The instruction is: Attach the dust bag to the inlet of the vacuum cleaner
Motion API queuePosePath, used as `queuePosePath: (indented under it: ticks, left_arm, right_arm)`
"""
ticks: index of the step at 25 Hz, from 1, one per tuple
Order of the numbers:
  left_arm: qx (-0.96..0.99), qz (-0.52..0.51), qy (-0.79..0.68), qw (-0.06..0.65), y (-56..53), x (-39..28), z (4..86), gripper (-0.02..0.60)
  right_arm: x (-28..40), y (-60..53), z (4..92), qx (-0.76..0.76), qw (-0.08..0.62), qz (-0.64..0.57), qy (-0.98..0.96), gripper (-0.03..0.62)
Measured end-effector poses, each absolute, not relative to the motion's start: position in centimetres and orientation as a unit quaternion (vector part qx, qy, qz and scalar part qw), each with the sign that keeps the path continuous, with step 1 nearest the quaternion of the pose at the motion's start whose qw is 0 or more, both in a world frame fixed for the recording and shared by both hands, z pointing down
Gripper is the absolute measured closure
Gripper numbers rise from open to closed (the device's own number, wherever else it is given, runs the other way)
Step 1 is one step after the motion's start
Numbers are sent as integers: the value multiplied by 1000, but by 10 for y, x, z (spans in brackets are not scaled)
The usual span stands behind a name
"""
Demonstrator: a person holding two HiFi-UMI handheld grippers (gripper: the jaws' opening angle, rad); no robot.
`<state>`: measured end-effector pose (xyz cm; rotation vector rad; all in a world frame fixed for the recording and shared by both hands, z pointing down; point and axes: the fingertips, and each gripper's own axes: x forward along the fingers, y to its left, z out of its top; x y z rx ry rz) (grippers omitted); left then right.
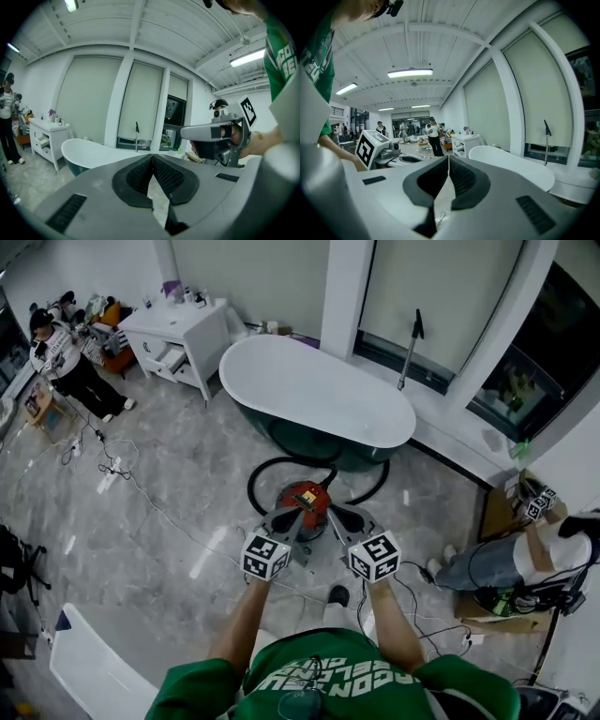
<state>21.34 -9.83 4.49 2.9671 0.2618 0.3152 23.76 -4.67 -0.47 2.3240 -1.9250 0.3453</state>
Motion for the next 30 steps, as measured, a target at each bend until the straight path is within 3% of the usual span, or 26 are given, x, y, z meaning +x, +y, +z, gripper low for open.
queuePosePath:
  ticks: [11,30]
  left_arm:
    - [993,71,-38,88,-78,246,11,574]
    - [992,24,-74,104,-119,195,-39,575]
  right_arm:
    - [314,-27,-24,705,-5,126,-698,580]
    - [249,-60,-67,676,0,107,-729,580]
